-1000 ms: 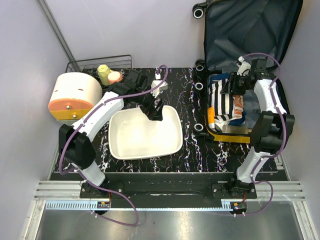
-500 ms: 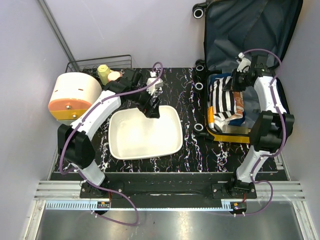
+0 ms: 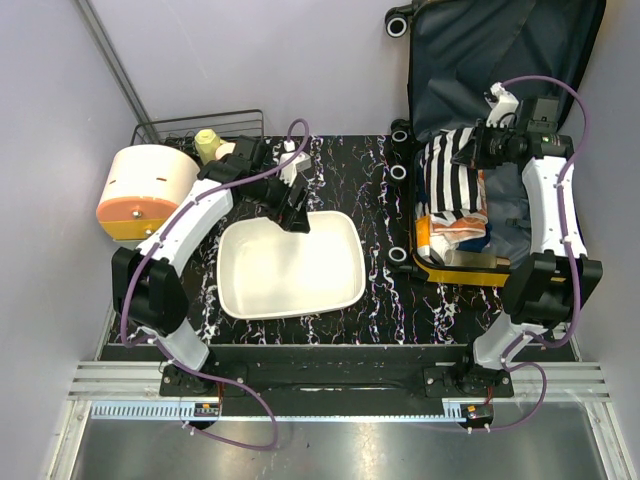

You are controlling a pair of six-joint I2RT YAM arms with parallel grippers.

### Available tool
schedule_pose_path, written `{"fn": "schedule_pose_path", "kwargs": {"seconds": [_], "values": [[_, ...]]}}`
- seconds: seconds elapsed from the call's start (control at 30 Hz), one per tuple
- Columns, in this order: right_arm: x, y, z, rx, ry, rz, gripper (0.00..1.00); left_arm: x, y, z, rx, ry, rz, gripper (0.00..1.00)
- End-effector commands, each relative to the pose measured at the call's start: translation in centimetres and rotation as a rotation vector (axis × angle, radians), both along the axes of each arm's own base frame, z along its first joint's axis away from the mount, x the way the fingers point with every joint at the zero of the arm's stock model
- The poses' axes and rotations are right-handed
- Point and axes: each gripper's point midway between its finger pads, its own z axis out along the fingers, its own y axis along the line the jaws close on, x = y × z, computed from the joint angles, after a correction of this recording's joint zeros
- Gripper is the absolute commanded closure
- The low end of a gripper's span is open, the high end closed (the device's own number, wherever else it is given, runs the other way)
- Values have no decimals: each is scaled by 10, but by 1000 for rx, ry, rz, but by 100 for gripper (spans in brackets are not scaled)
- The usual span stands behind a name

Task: Open, take out, and arrange the luggage

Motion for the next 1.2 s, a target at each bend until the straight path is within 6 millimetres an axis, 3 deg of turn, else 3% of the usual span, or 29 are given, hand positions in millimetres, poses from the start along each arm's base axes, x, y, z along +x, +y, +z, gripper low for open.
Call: {"fn": "schedule_pose_path", "kwargs": {"seconds": [0.0,0.2,0.33,0.5,0.57,0.63,0.67,0.8,0.9,1.1,1.17], "values": [[-4,18,49,53,-135,90,100,5,2,25,-71,-48,29,8],[-29,53,81,155,-203,271,100,14,24,35,-128,-24,120,8],[-48,85,89,214,-208,396,100,15,45,41,-141,-37,180,8],[-89,152,82,209,-236,673,100,5,62,65,-233,-81,192,4],[-117,190,68,150,-259,859,100,-15,58,89,-285,-156,89,1],[-130,204,58,105,-290,959,100,-32,55,102,-311,-209,29,1],[-143,221,55,92,-301,1028,100,-37,55,102,-306,-237,1,1],[-165,257,38,39,-337,1206,100,-65,49,97,-362,-209,-82,1],[-178,277,32,20,-362,1315,100,-75,41,98,-411,-194,-97,1],[-198,295,18,-18,-356,1440,100,-91,20,88,-446,-230,-129,1],[-201,301,18,-25,-365,1466,100,-95,12,76,-444,-196,-127,1]]}}
